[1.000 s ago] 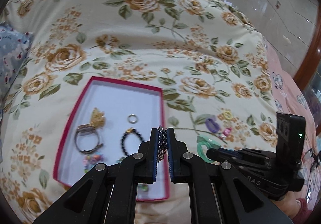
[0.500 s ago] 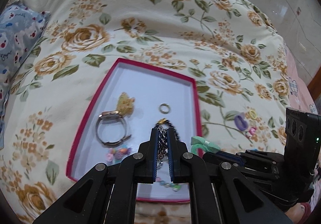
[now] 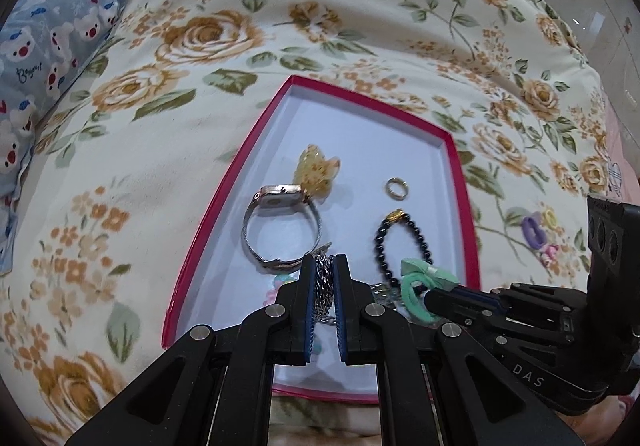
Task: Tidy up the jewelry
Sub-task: 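Carry the silver chain and green hair tie over the white box, then open both tools to drop the chain and hair tie into the box, then move both open tools back to the remaining hair clips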
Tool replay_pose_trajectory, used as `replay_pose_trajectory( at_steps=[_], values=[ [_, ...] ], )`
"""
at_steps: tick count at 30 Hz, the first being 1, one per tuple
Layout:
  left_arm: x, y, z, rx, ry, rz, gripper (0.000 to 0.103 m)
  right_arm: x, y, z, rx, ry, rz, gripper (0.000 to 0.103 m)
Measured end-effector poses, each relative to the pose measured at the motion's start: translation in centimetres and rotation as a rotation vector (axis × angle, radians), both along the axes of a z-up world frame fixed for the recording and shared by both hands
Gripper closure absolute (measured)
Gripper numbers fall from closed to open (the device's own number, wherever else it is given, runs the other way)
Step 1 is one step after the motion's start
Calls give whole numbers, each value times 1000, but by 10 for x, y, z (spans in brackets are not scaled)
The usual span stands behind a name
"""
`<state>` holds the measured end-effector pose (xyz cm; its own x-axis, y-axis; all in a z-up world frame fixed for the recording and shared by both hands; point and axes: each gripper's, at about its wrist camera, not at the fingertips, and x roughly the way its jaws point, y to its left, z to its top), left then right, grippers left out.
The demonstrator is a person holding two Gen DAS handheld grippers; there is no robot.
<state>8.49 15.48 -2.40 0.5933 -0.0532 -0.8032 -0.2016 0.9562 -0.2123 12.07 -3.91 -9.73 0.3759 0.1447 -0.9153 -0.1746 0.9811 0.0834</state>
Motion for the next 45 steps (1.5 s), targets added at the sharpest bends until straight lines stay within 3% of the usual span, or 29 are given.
replay_pose_trajectory(
  at_steps=[12,17,26,29,35,39,45],
  values=[
    [9,6,-20,-9,37,15,95,2,1,-3,2,7,-6,88],
    [9,7,-23,-13,42,25,95,-1,0,0,14,-4,-7,76],
    [5,4,-19,-9,37,24,93,-10,-8,13,40,-35,-27,75],
    [4,3,-17,-10,34,27,84,-15,-13,21,51,-56,-38,71],
    [-2,-3,-9,-17,23,22,79,-31,-34,41,61,-108,-87,69],
    [-8,-14,-2,-15,11,6,64,-43,-56,50,54,-130,-140,67],
    [-11,-37,6,-6,7,-56,63,-61,-91,62,45,-156,-227,67]
  ],
)
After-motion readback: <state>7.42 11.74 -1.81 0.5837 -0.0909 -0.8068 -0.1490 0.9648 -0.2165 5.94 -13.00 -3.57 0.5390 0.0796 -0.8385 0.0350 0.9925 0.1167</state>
